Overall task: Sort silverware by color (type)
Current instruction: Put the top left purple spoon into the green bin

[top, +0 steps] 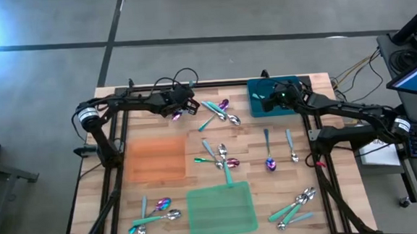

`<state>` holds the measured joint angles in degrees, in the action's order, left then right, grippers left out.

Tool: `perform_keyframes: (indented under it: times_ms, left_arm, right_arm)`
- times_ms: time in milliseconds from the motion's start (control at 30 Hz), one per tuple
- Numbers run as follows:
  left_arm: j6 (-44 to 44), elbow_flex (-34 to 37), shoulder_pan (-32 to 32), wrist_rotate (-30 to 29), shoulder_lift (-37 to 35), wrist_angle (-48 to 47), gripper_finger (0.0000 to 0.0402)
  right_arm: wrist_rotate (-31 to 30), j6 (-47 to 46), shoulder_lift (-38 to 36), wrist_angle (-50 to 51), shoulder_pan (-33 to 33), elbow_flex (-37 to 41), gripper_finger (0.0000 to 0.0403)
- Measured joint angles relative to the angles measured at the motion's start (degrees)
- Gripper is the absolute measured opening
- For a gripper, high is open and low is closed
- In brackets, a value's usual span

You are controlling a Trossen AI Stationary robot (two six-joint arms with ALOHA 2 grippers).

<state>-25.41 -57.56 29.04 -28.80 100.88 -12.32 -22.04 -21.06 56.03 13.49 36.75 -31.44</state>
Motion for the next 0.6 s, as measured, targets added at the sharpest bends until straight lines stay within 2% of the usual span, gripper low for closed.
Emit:
perform_keyframes:
  times_ms: [133, 300, 600]
  left_arm:
    - [-0.67, 0.28, 0.04, -6.79, -1.3, -2.38, 0.0002]
    - [-3.83, 0.44, 0.01, -14.43, -1.78, -11.97, 0.0001]
    - [-5.26, 1.51, -1.14, -12.11, -1.84, -10.95, 0.0001]
  right_arm:
    - [0.0, 0.0, 0.0, 0.01, 0.0, 0.0, 0.0083]
    - [0.0, 0.0, 0.0, 0.03, 0.0, 0.07, 0.0075]
    - [0.0, -1.88, 0.0, -0.02, 0.0, 0.07, 0.0083]
